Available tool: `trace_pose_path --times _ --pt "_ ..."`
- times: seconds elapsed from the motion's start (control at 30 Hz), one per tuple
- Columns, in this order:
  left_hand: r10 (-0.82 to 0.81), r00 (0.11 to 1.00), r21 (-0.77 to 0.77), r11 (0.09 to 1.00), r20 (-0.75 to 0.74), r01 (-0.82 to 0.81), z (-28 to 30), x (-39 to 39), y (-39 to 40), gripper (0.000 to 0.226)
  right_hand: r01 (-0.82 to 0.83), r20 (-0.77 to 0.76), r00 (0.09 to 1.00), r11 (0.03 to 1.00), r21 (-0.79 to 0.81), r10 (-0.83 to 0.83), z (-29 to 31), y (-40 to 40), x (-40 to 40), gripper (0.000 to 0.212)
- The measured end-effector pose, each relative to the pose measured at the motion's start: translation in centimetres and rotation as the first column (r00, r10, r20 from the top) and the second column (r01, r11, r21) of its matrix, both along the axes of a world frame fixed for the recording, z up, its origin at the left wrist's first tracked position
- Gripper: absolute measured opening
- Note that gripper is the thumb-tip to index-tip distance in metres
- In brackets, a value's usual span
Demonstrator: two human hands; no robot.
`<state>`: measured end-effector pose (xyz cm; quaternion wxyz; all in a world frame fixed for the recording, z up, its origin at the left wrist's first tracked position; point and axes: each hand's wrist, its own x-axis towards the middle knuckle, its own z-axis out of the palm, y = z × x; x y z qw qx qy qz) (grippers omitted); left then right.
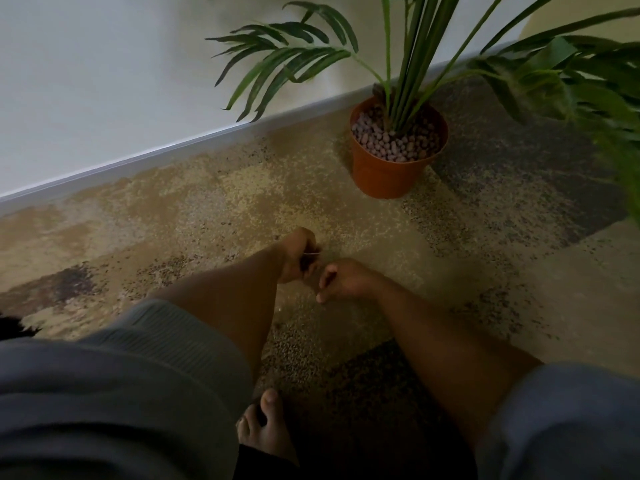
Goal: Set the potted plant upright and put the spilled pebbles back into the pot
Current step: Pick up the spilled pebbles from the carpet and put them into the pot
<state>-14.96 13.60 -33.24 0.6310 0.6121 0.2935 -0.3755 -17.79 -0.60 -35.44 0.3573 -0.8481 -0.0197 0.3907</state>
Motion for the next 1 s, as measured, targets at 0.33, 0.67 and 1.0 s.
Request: trace_pose_path --times 0.33,0.67,1.0 --pt "-0.749 0.620 0.466 0.474 -0.233 0.747 -1.3 -2.9 5.2 0.033 -0.186 0.154 0.968 0.977 -0.103 0.200 -0.6 2.9 -0.2 0.025" --pt "-0.774 0.592 0.661 0.325 -0.226 0.676 -2.7 -6.7 7.3 0.048 0.573 -0.520 0.777 0.742 0.349 -0.355 0.1 6.1 0.7 0.016" --pt "-0.795 0.605 0.725 0.395 -0.037 0.564 -2.7 -8.0 7.7 0.022 0.683 -0.577 0.700 0.632 0.366 -0.422 -0.8 5.9 1.3 0.011"
